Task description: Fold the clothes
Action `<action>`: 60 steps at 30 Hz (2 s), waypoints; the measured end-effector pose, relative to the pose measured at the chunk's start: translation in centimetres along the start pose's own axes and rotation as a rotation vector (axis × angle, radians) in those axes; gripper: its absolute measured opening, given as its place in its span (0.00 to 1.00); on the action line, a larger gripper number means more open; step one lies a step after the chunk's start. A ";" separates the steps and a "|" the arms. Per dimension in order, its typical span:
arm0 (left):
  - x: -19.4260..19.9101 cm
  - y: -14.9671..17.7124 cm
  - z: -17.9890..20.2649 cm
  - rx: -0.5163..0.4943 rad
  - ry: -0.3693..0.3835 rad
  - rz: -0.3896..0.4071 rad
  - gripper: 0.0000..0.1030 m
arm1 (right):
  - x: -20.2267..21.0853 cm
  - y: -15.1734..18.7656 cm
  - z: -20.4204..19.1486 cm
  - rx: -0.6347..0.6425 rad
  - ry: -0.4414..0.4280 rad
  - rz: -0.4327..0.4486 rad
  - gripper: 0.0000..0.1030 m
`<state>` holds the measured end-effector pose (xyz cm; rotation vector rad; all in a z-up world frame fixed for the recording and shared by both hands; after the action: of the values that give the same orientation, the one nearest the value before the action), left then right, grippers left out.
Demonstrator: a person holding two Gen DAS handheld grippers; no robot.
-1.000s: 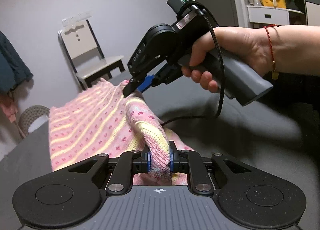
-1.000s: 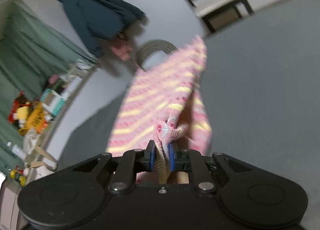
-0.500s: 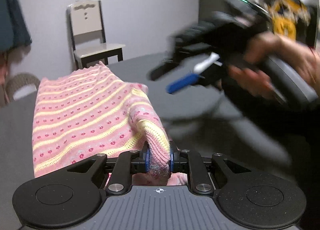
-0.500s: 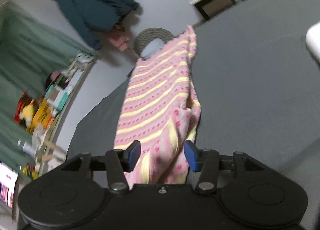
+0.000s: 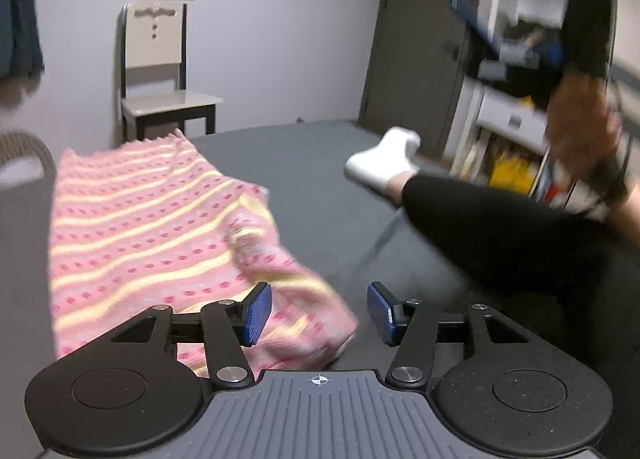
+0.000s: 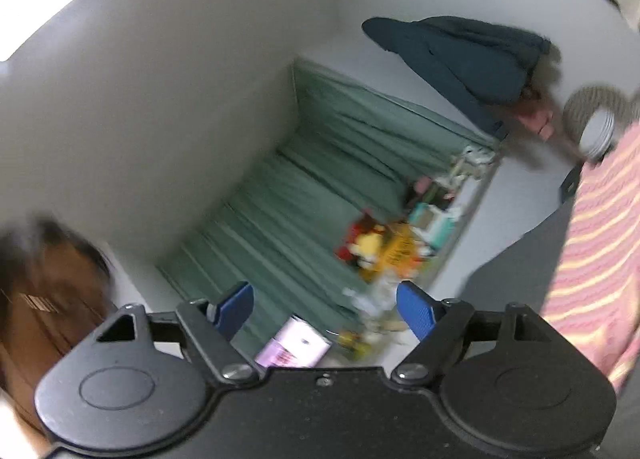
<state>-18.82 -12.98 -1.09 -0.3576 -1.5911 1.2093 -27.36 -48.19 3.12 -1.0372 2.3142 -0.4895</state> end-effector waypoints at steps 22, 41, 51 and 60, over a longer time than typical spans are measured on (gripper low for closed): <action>-6.0 0.1 5.5 -0.285 -0.198 -0.123 0.24 | -6.8 0.8 18.2 -0.165 0.966 -0.020 0.55; -5.7 1.5 6.7 -0.330 -0.154 -0.107 0.20 | -5.1 0.9 19.1 -0.103 1.062 0.006 0.40; -3.6 1.3 7.3 -0.344 -0.203 -0.009 0.73 | -5.4 0.2 18.3 -0.084 1.080 0.028 0.57; -3.5 0.4 5.8 -0.335 -0.259 0.008 0.76 | -6.6 -2.0 17.2 0.044 1.129 0.036 0.73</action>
<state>-22.53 -18.39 -2.91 -0.4343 -2.0262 1.0238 -12.03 -46.16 -7.02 -0.7632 3.2163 -1.3703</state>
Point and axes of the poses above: each gripper's, at about its wrist camera, not at the fingertips, and x roughly against the way its jaws point, z to its right, y to its underside, the point moved 2 cm from there along -x, roughly the way its jaws point, and after that the axes turned 1 degree about x, right-handed, at the moved point
